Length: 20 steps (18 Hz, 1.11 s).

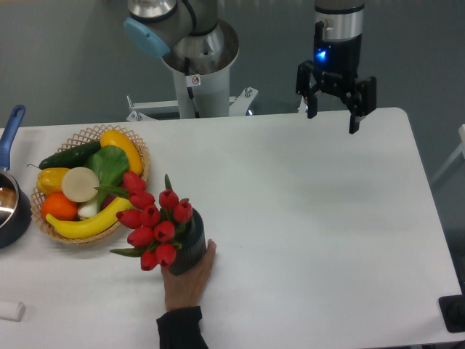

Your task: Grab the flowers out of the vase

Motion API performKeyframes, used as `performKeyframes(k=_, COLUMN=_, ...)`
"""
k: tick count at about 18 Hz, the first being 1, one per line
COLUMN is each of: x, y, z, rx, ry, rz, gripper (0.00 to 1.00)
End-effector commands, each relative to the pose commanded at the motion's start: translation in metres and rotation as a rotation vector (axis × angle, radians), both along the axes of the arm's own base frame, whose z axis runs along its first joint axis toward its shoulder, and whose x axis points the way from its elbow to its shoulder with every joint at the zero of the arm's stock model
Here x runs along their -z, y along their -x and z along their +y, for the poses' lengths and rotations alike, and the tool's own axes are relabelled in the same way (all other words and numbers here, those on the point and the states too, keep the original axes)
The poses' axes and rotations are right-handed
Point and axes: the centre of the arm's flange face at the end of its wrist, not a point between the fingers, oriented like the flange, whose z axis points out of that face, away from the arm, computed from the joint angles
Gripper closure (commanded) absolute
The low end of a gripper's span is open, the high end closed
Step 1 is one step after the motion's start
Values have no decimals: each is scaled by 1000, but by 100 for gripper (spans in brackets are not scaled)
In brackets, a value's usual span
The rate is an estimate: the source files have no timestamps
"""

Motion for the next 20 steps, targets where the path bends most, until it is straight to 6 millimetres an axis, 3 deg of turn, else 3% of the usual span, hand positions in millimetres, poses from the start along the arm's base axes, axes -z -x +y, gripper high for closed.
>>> performKeyframes(k=5, x=4, y=-2, z=7, rx=-127, ry=-83, rz=-94, gripper=0)
performKeyframes(k=9, x=11, y=-5, z=32, rx=-187, ry=-226, rz=-217, gripper=0)
performKeyframes(k=13, x=32, y=-9, z=58, rx=-159, ry=-231, rz=-280, gripper=0)
performKeyframes(k=17, x=52, y=0, z=84, rx=-120, ry=-262, rz=-223, gripper=0)
performKeyframes(k=20, x=62, y=-9, z=106, rx=-82, ry=-271, rz=-246, gripper=0)
